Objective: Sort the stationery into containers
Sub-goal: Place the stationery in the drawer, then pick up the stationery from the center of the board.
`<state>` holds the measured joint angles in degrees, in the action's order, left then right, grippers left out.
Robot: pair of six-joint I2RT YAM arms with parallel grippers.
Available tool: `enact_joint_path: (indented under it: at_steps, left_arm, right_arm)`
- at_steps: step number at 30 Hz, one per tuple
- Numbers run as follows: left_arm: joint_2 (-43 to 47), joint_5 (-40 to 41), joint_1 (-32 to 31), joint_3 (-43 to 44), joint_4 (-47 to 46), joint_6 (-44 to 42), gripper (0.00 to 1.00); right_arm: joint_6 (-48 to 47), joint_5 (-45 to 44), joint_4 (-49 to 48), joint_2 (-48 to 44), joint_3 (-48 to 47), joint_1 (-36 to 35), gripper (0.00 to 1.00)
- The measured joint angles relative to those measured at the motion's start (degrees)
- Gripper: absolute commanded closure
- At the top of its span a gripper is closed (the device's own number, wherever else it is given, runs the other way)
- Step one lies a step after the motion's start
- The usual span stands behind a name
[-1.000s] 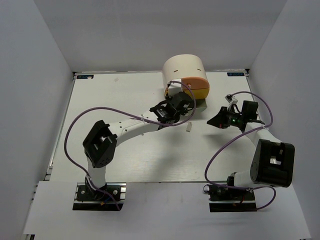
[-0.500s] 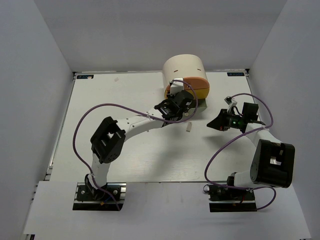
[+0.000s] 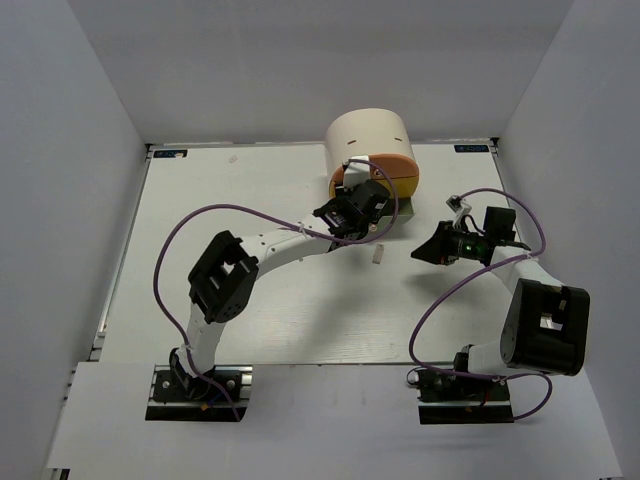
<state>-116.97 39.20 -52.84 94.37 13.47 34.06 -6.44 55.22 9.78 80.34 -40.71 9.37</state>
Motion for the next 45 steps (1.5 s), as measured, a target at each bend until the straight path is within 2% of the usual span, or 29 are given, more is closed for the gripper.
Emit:
enact_joint_path:
  at_steps: [8,11,15,16,19,21,26,28,31,32,35,37,42,45]
  left_arm:
    - [0.00,0.07,0.02,0.00,0.00,-0.15,0.37]
    - [0.04,0.00,0.02,0.00,0.00,-0.15,0.37]
    - [1.70,-2.19,0.00,-0.90,-0.11,-0.22,0.28]
    - [3.10,-3.32,0.00,-2.10,-0.42,-0.22,0.22]
    - [10.36,-7.10,-0.07,-8.90,-1.25,-0.15,0.13]
    - [17.62,-8.94,-0.15,-15.96,-2.23,0.74,0.00]
    - [37.62,-10.38,-0.24,-33.55,-1.66,5.77,0.00]
    - [44.37,-10.49,-0.24,-39.41,-0.66,8.33,0.00]
    - [52.48,-10.60,-0.22,-47.32,1.66,12.48,0.00]
    - [54.21,-10.64,-0.28,-49.24,2.69,13.66,0.00]
    - [57.83,-10.69,-0.52,-53.31,6.60,16.70,0.00]
    - [59.43,-10.32,-0.52,-54.29,8.81,17.92,0.00]
    - [62.77,-8.76,-0.52,-54.47,11.23,19.45,0.00]
    - [63.65,-8.26,-0.52,-54.60,11.78,20.02,0.00]
  right_arm:
    - [-2.47,1.29,1.33,0.00,-0.07,0.00,0.63]
    - [-6.88,3.41,4.59,0.07,-1.01,0.00,0.56]
    - [-19.61,6.78,11.54,1.55,-4.28,-0.09,0.26]
    - [-25.03,7.30,14.38,2.14,-5.49,-0.11,0.10]
    - [-43.21,7.85,21.90,3.54,-8.33,-0.44,0.10]
    - [-55.30,7.43,26.60,3.85,-9.75,-0.81,0.10]
    - [-75.93,4.22,30.82,2.49,-10.38,-2.56,0.10]
    - [-83.08,2.29,31.01,1.27,-10.38,-3.91,0.16]
    - [-93.61,-1.11,32.52,0.48,-10.71,-6.47,0.50]
    - [-96.59,-2.73,34.36,0.83,-11.28,-7.26,0.68]
    - [-101.44,-5.88,38.18,3.23,-14.95,-10.27,0.78]
    - [-103.34,-8.41,40.44,5.18,-17.70,-12.39,0.76]
    - [-105.70,-14.43,43.76,9.42,-22.45,-17.33,0.54]
    - [-106.38,-17.94,43.78,11.39,-23.61,-20.26,0.46]
